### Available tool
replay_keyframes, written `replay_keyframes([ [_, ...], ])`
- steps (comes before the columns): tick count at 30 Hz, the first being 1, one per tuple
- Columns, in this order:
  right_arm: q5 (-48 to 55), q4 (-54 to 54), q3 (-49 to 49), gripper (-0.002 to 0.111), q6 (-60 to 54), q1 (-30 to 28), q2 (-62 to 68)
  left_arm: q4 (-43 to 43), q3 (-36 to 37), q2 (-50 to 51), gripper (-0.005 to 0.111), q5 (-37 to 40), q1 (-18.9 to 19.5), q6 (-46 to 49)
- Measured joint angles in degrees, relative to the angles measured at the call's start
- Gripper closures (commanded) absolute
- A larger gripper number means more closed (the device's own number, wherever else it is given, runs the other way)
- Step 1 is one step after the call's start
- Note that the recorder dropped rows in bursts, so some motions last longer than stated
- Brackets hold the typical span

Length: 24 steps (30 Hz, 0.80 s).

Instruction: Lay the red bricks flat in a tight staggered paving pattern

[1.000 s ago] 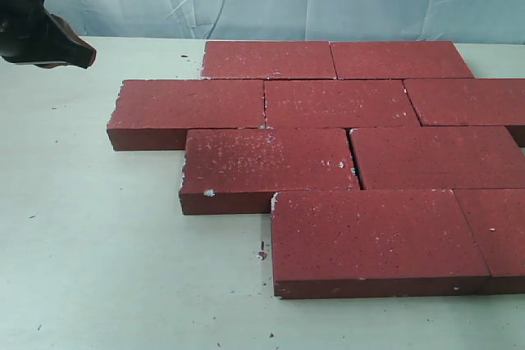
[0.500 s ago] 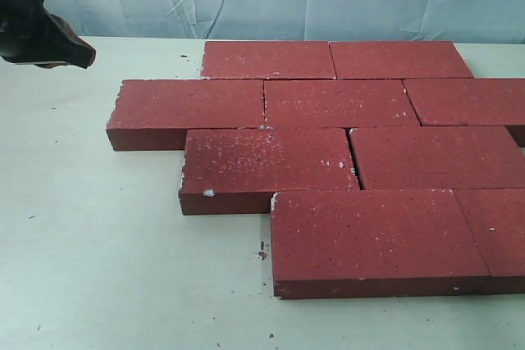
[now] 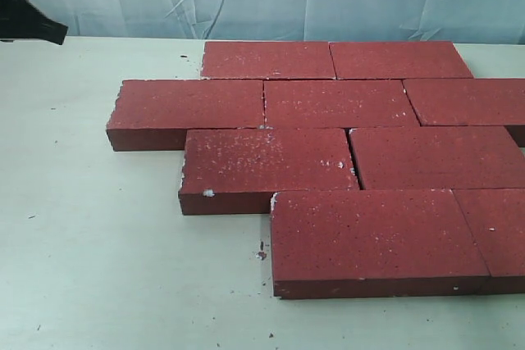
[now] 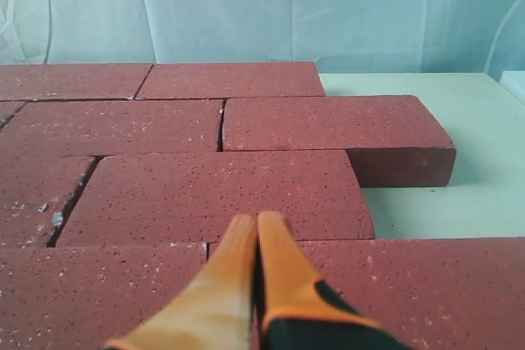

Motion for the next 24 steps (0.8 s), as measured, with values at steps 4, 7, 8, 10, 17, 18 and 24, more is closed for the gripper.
replay_keyframes([
  [4,0.0,0.2,0.0,0.109,0.0,0.0,0.0,15.4,4.9,-5.4,0.107,-6.1,-1.1,-15.3],
  [7,0.0,0.2,0.0,0.109,0.0,0.0,0.0,22.8,10.0,-11.3,0.107,-10.5,-1.2,-22.6],
  [8,0.0,0.2,0.0,0.109,0.0,0.0,0.0,23.6,11.2,-12.9,0.107,-11.4,-1.2,-23.7],
  [10,0.0,0.2,0.0,0.109,0.0,0.0,0.0,24.7,13.9,-16.3,0.107,-13.0,-1.2,-24.9],
  [17,0.0,0.4,0.0,0.109,0.0,0.0,0.0,25.9,20.0,-24.9,0.107,-16.4,-1.2,-25.7],
  [18,0.0,0.4,0.0,0.109,0.0,0.0,0.0,25.9,20.6,-25.9,0.107,-16.6,-1.2,-25.7],
  [24,0.0,0.4,0.0,0.109,0.0,0.0,0.0,27.5,25.2,-33.9,0.107,-18.1,-1.2,-25.8],
])
